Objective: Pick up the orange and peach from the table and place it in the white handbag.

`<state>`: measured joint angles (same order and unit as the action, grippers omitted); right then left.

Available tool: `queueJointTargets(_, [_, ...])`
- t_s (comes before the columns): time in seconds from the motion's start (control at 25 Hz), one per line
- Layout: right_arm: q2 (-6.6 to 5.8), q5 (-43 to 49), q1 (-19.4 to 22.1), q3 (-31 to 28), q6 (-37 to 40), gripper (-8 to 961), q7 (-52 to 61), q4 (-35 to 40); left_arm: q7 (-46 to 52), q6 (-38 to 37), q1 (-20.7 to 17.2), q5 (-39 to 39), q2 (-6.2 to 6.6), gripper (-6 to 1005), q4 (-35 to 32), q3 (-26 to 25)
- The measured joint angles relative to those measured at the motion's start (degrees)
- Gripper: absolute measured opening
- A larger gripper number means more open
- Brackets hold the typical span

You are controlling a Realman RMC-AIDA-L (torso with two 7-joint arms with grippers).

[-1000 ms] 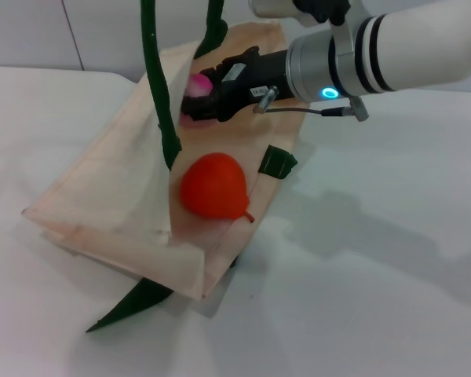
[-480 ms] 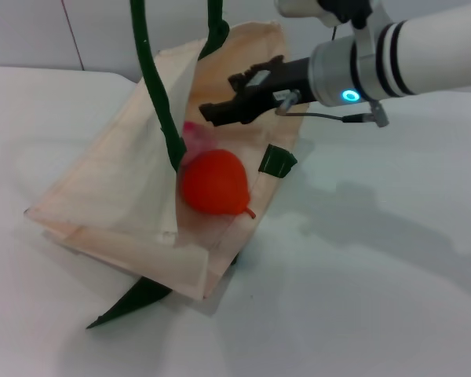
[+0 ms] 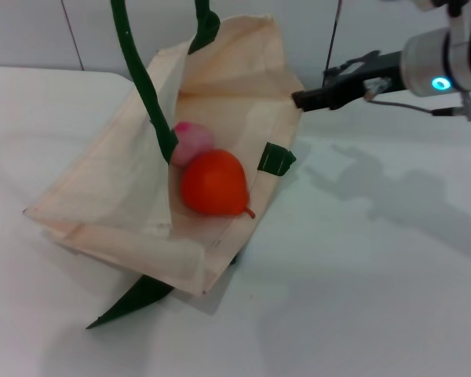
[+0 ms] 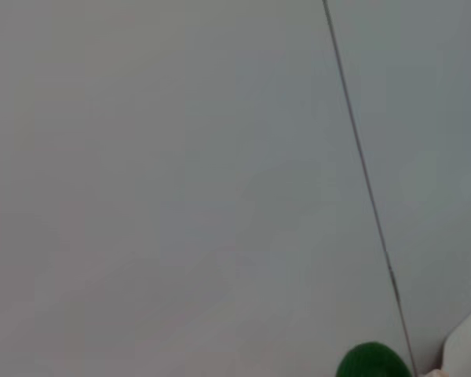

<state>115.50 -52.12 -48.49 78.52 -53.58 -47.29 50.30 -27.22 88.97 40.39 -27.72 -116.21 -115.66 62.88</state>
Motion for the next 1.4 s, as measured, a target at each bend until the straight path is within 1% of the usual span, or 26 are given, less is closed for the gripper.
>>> queueJointTargets(0.2, [-0.09,2.22,1.21,-4.96,-2.42,734,0.02,1.43,-0.50,-3.04,-1.89,-2.67,-0.07,220,0.05,-0.01])
queueJointTargets(0.4, [-0.10,3.49,2.03,-7.69,-3.99,733,0.04,2.90,-1.80,-6.40,-3.32,-7.03,-0.10,222,1.29,0.37])
queueJointTargets(0.52, [-0.06,3.92,2.05,-8.39,-4.18,732,0.06,2.82,-1.91,-8.00,-4.11,-8.77,-0.15,324,1.93,0.45])
queueJointTargets(0.64, [-0.04,3.96,2.42,-8.84,-4.36,731,0.08,2.84,-1.36,-9.33,-5.01,-8.78,-0.21,426,2.15,0.48])
queueJointTargets(0.8, [0.12,4.01,3.84,-10.84,-4.05,730,-0.01,4.01,-0.42,-13.93,-7.86,-8.88,-0.34,461,3.35,0.55])
queueJointTargets(0.92, [0.25,3.93,5.93,-13.31,-3.47,730,-0.17,6.97,-0.21,-19.60,-10.88,-9.01,-0.44,487,4.43,1.25])
queueJointTargets(1.0, [0.33,3.53,7.92,-14.67,-2.28,730,-0.23,10.24,-0.08,-24.73,-13.19,-9.07,-0.50,494,5.53,2.37])
queueJointTargets(1.16, [0.76,2.71,11.73,-15.26,3.98,729,-0.20,15.19,-0.36,-35.36,-16.79,-9.47,-0.57,486,8.92,5.88])
queueJointTargets(1.2, [0.78,1.74,12.67,-15.06,5.92,729,-0.45,15.81,-0.73,-39.10,-17.64,-9.83,-0.57,486,10.31,7.16])
queueJointTargets(1.28, [0.82,-1.27,14.35,-14.70,9.88,729,-2.10,16.32,-1.04,-42.91,-18.36,-10.38,-0.53,487,11.96,8.41])
queueJointTargets(1.4, [0.91,-9.04,17.09,-13.86,16.17,728,-7.73,16.39,-1.22,-48.54,-19.14,-11.63,-0.45,486,15.38,10.11])
